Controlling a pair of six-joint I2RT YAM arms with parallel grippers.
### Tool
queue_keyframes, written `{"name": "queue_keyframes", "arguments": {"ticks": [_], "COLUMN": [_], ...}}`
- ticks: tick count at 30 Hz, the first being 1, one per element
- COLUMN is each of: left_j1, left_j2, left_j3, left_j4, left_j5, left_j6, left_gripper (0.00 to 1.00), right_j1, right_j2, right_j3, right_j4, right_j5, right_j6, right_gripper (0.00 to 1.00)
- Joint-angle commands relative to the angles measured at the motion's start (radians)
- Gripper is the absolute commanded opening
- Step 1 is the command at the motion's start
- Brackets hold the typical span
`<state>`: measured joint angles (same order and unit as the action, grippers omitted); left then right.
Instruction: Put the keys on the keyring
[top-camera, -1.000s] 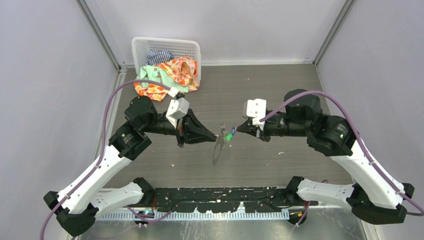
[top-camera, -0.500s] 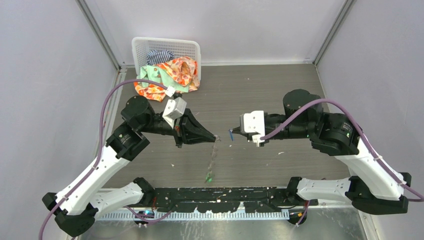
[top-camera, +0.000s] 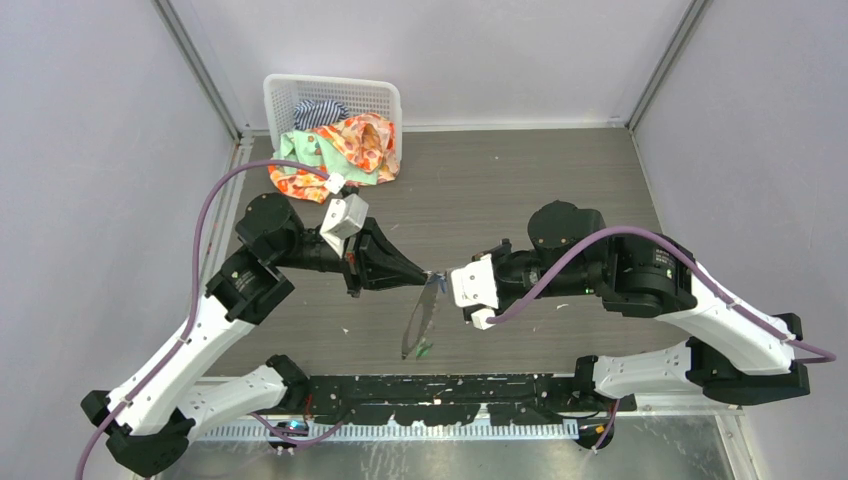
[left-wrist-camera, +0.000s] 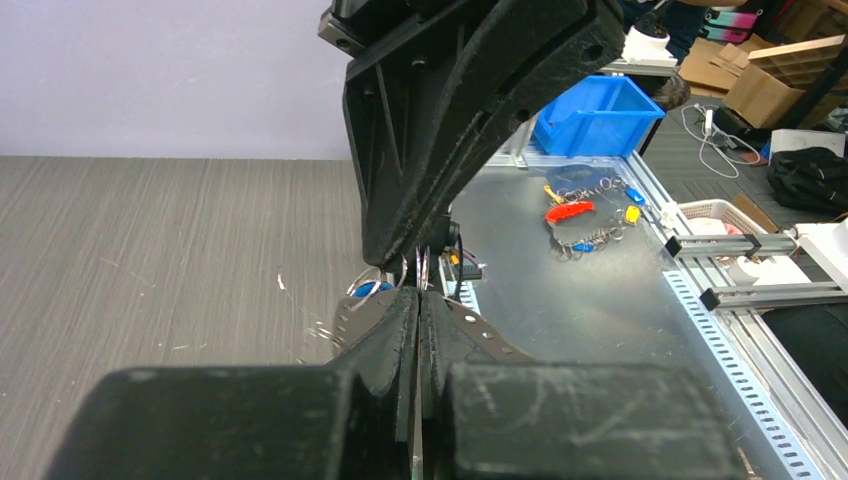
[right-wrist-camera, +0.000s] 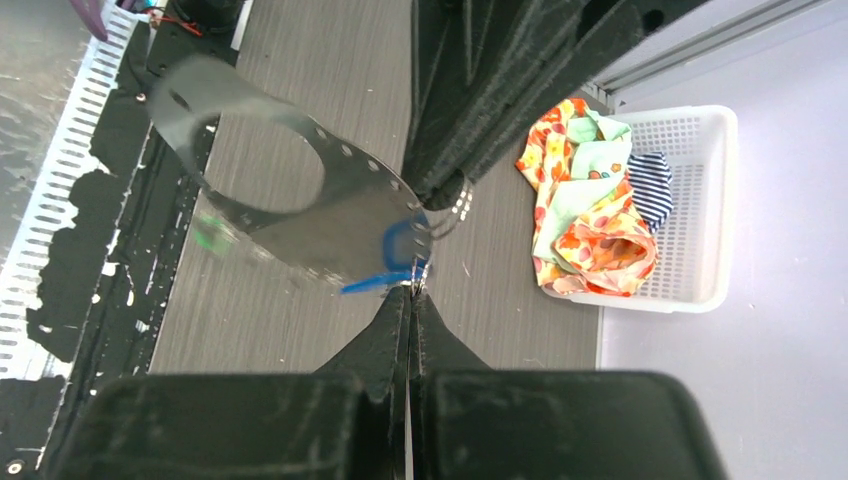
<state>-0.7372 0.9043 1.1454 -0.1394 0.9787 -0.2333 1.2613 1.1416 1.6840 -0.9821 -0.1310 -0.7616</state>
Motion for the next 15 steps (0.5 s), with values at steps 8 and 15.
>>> {"name": "queue_keyframes", "arguments": {"ticks": [8,15], "left_j1": [0.001,0.001], "left_j2": [-0.049,-0.046], "left_j3": [0.031,0.039], "left_j4": [-0.025,-0.051], "left_j5": [-0.037,-0.006], "left_j6": [-0.008,-0.017], "left_gripper": [0.0,0.0], "right_j1": [0.016,0.017], "right_j2": [-0.02,-0.059], "right_j3": [0.086,0.022], "right_j4": [-0.008,0.095], "right_j5": [0.045,0.175], "right_j6": [0.019,-0.027], "right_gripper": [0.01,0.01]}}
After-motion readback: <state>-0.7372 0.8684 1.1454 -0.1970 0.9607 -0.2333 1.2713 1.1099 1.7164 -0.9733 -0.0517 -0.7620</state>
